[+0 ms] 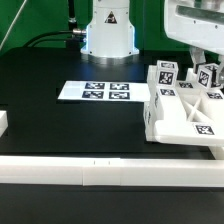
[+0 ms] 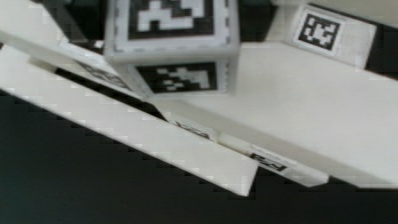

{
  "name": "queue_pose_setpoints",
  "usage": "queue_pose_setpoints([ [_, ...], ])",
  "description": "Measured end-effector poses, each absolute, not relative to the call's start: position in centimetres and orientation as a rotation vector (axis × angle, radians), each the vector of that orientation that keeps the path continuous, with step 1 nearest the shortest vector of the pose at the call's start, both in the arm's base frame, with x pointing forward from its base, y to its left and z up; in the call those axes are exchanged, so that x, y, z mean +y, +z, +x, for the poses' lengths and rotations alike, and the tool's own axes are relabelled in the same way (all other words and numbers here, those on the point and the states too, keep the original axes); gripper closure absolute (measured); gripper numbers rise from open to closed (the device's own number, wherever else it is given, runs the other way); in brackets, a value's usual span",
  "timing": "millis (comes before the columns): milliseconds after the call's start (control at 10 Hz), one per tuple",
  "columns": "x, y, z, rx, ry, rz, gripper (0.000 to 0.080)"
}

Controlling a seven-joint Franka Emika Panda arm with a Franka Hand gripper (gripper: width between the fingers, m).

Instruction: Assemble chair

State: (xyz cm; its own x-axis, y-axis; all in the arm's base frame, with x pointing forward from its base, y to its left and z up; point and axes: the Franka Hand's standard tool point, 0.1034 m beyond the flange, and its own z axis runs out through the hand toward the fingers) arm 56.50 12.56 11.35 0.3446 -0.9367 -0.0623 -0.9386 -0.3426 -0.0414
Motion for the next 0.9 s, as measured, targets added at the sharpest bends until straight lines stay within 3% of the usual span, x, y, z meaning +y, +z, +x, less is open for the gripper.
queue_pose_setpoints([
  [600, 12.3, 11.4, 56.5, 2.134, 0.081, -2.184, 0.0515],
  [900, 11.6, 11.3, 55.2, 2.469, 0.155, -1.825, 0.0515],
])
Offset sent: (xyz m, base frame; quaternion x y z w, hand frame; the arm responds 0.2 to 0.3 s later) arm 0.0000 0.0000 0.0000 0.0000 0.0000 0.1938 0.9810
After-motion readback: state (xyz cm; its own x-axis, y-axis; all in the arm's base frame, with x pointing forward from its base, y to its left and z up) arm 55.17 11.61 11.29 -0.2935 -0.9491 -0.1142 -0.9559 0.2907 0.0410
